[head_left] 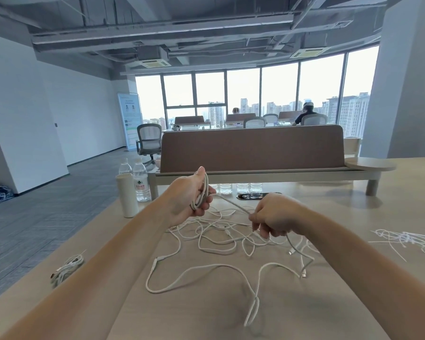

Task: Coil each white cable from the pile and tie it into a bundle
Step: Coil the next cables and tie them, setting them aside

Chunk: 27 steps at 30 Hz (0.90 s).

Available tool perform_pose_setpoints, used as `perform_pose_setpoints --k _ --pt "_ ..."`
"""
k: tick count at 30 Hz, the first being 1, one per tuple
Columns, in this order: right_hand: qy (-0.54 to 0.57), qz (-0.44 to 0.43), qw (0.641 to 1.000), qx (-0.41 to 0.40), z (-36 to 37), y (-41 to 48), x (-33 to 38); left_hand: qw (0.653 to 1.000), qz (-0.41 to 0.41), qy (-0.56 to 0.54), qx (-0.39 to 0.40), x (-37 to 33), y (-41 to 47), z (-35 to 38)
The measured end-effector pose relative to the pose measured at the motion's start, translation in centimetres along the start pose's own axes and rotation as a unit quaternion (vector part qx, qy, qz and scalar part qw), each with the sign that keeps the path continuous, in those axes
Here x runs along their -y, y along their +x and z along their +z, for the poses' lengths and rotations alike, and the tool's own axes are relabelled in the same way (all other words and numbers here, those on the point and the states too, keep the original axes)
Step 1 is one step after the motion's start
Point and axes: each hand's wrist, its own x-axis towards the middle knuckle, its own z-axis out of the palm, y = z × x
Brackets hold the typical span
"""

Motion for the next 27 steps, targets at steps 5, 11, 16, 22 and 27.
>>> perform_pose_setpoints --k 5,11,16,22,27 --pt "0.333 0.047 0.939 -0.072 0.6 1.1 0.0 0.999 -0.024 0.009 0.024 0.4 -0.3 0.9" --pt "0.499 -0.028 0.863 -0.08 0.8 -0.1 2.3 0.999 -0.023 0.014 0.033 1.1 -0.3 2.4" --pt "0.444 -0.105 0.878 -0.144 2.1 -0.6 3.6 1.0 -0.02 -0.009 0.017 0.5 -0.5 3.5" --pt "0.448 -0.119 0.873 -0.154 1.6 -1.0 3.2 0.999 -0.033 0.005 0.005 0.5 -0.3 2.9" --pt "0.489 -0.092 0.863 -0.087 0.8 -1.1 3.1 0.998 -0.041 0.034 0.02 0.7 -0.6 2.8"
